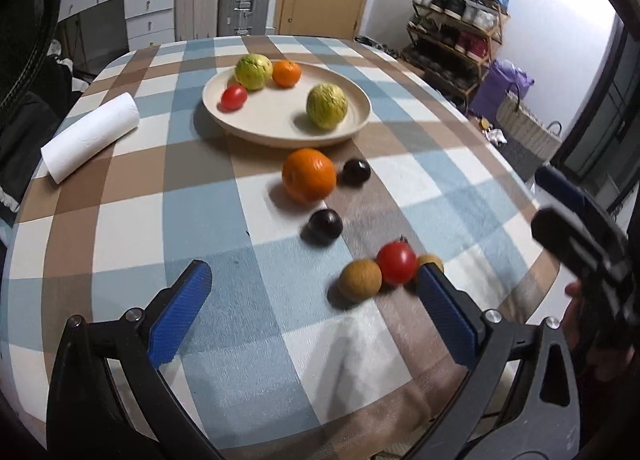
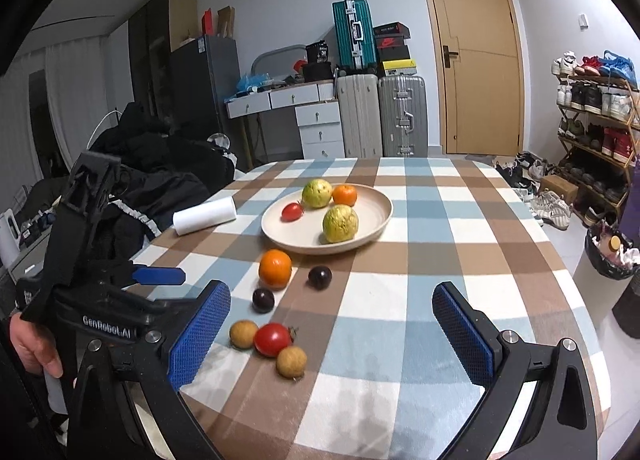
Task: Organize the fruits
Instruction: 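Move the left tool toward the small brown round fruit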
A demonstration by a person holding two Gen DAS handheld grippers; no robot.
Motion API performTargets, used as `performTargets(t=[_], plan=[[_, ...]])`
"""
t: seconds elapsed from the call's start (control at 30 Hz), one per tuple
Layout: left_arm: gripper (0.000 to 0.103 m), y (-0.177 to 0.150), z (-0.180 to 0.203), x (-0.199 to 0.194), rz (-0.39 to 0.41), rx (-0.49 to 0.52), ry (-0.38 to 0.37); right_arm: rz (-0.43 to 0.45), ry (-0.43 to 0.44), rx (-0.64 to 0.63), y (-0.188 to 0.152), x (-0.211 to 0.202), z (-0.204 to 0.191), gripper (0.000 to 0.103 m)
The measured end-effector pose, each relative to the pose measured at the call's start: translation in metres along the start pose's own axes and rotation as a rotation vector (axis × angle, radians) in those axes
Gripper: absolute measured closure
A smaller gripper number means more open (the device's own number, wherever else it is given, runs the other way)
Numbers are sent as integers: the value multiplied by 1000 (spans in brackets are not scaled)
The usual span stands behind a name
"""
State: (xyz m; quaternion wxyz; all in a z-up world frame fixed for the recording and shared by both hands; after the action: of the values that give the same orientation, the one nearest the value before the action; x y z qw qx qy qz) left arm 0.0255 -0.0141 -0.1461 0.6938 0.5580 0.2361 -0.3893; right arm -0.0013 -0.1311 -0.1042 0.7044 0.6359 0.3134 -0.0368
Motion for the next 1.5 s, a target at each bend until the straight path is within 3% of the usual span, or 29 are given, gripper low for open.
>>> performTargets(t=[0.2,0.47,1.0,1.23,1.5], plan=[[5,-4,3,8,-19,24,-22,-25,1,42,-8,5,9,0],[42,-8,8,13,-59,48,-78,-41,13,41,-10,12,7,0],[62,-11,15,18,-91,51,-153,-65,23,54,-15,20,7,0],[80,-11,15,22,-94,53,-169,-79,37,60,-17,22,6,0],[80,-10,10,18,-70,41,-172,-99,61,61,-21,25,1,0]])
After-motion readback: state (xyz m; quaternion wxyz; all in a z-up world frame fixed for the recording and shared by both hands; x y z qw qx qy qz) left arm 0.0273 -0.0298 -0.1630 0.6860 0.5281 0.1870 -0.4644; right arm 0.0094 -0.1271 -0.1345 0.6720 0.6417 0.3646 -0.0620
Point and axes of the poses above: each gripper's, at about its wrist camera, not at the fingertips, and x roughly the way its jaws point, z to its right, y to its top, the point moved 5 cm from there along x, roughly the way its jaws point, and after that the axes turned 8 degrees about -x, right-handed, at the moved point
